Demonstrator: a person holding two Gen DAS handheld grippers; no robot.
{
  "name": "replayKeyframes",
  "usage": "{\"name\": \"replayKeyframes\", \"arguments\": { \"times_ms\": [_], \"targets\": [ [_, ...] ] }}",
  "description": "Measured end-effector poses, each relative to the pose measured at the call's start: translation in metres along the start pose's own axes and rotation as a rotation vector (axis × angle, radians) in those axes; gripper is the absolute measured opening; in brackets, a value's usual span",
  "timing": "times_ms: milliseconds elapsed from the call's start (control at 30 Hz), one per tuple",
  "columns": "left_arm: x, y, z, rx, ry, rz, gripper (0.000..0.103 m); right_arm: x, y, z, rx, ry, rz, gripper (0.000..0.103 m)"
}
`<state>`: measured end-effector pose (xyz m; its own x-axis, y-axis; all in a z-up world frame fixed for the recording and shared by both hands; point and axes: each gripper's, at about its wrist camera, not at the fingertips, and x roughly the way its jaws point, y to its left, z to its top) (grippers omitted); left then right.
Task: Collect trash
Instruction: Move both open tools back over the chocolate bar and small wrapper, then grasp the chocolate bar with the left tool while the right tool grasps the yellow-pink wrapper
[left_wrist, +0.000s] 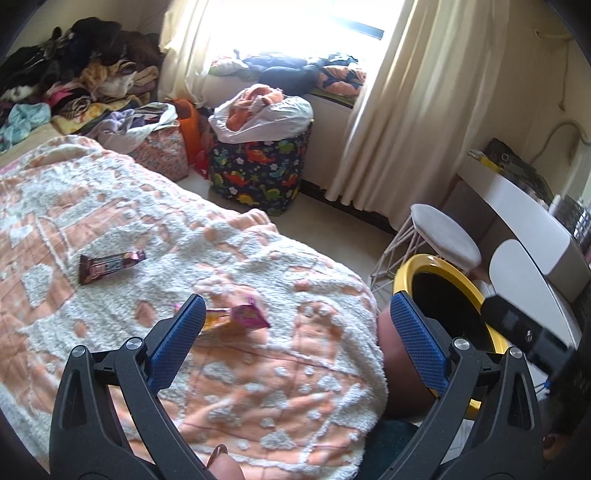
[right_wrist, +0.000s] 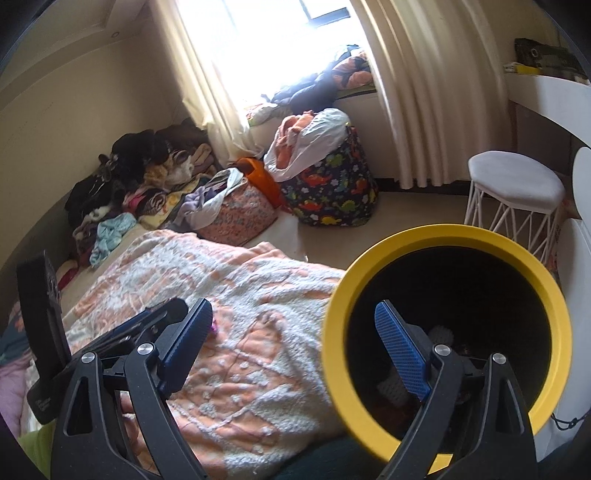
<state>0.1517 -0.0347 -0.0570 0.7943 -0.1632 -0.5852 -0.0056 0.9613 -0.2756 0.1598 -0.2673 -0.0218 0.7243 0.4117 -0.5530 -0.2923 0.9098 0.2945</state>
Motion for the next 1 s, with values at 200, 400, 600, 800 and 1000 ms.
{"name": "replayKeyframes", "arguments": {
  "times_ms": [200,400,600,800,1000],
  "targets": [
    [-0.006,0.021,0.003,-0.036,-0.010,0.023,0.092,0.011,0.021,-0.008,-0.040,0.040,0.029,0.088],
    [-0.012,0.047,0.004,-0.084,-0.021,0.056,0.092,0.015,0.040,-0.016,-0.087,0.064,0.045,0.089],
    [-0.014,0.068,0.004,-0.114,-0.029,0.077,0.092,0.027,0.057,-0.024,-0.113,0.096,0.063,0.089],
    [-0.012,0.097,0.002,-0.178,-0.027,0.094,0.092,0.046,0.071,-0.030,-0.129,0.135,0.078,0.089],
    [-0.005,0.122,0.000,-0.249,-0.011,0.111,0.092,0.068,0.080,-0.036,-0.141,0.176,0.091,0.089]
  ]
}}
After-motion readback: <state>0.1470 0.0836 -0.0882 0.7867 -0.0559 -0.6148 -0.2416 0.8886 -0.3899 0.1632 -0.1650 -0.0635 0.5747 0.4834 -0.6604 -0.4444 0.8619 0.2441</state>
